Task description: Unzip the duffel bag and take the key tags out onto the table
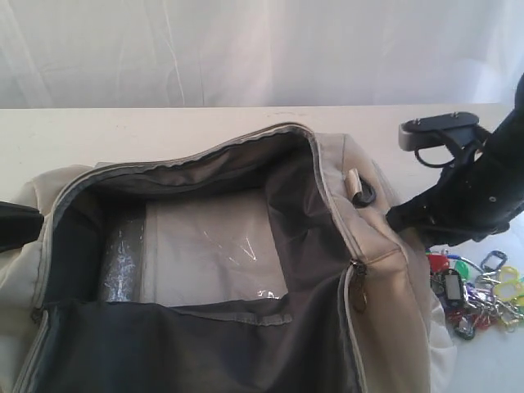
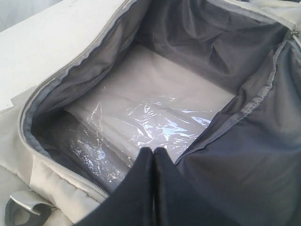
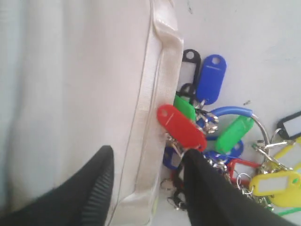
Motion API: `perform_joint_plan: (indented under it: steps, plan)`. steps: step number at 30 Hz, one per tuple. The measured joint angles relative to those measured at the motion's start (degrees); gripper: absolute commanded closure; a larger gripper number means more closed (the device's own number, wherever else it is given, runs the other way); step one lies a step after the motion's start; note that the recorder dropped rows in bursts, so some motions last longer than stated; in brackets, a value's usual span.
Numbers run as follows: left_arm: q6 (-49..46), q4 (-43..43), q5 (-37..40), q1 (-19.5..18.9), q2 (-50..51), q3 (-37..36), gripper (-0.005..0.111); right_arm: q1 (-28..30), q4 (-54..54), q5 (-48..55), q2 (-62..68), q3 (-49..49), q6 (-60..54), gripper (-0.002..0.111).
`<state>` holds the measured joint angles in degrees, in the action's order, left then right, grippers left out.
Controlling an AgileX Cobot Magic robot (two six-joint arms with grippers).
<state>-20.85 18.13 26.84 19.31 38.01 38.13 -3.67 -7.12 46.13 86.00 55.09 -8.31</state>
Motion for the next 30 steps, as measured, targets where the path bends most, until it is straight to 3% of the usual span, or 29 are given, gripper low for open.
perform_joint_plan:
  steps: [6,12,20,30]
  plan:
    - [0.00,0.00,0.00,0.00,0.00,0.00,0.107,0.00,-0.46,5.96,-11.59,0.16,0.00,0.078]
    - [-0.14,0.00,0.00,0.00,0.00,0.00,0.107,0.00,-3.27,7.62,-24.55,-0.11,0.00,0.108]
    - [-2.79,-0.86,0.35,0.00,0.00,0.00,0.107,0.00,-3.27,-0.85,-38.77,-4.57,0.00,0.108]
    - [-1.55,-1.21,0.95,0.00,0.00,0.00,0.107,0.00,-3.27,-2.74,-42.48,-4.98,0.00,0.108]
